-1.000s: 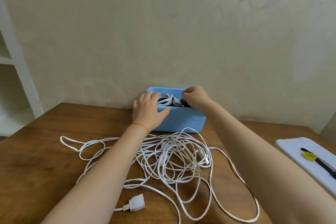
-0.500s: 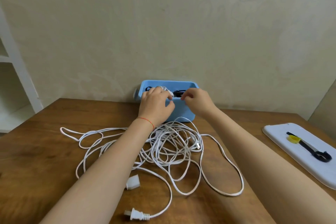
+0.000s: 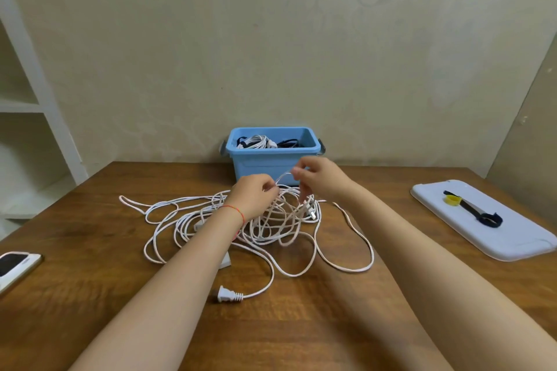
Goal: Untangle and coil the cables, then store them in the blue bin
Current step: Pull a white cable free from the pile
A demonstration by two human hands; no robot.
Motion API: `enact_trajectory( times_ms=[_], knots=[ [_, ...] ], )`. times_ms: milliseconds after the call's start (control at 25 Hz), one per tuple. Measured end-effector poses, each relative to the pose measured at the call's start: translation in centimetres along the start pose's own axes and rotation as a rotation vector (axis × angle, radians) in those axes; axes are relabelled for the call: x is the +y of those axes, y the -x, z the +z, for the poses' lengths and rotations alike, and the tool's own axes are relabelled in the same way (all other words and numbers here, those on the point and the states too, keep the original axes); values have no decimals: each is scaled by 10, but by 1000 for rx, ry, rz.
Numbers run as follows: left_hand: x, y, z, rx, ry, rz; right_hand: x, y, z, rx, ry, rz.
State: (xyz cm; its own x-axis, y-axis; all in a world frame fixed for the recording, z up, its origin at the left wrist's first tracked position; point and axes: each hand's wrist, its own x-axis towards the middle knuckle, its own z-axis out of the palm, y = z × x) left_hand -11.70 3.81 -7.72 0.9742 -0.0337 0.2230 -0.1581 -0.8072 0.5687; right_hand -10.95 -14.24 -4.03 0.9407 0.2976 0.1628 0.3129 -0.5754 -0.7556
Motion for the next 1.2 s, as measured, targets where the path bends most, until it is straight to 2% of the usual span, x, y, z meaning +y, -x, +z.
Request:
enact_trajectory(
  times_ms=[80,200,280,360,440,520,560,600,720,800,960,1040,1120,1200],
  knots=[
    [3,1,-1,9,-6,-12,-6,6,-8,164,-129,-17],
    [-10,-1,-10,35,-47,-77,-7,9,-33,419,-186,-31],
    [-22,-8,-25,217,-33,-133,2,12,-54,586,-240,-10],
    [-17,-12,-42,396,-26,-121,13,16,-69,681,-274,57],
    [7,-11,-51,453,152,-89,21,16,-70,648,-292,139],
    [32,-7,-49,357,528,-60,19,14,-64,521,-288,216],
    [42,-3,-47,297,633,-45,15,14,-59,458,-252,229],
    [49,0,-43,234,641,-14,10,14,-56,402,-210,210],
    [65,7,-29,94,444,93,-7,22,-44,185,-244,1],
    [73,11,-18,38,398,115,-16,27,-36,82,-234,-73],
    [68,11,-4,-5,405,74,-15,22,-30,134,193,15],
    [66,10,2,-52,369,91,-13,24,-28,16,320,125],
    [64,8,12,-75,178,109,-9,28,-24,-65,273,163],
    [53,6,23,-10,-134,26,-5,30,-25,86,105,134]
  ],
)
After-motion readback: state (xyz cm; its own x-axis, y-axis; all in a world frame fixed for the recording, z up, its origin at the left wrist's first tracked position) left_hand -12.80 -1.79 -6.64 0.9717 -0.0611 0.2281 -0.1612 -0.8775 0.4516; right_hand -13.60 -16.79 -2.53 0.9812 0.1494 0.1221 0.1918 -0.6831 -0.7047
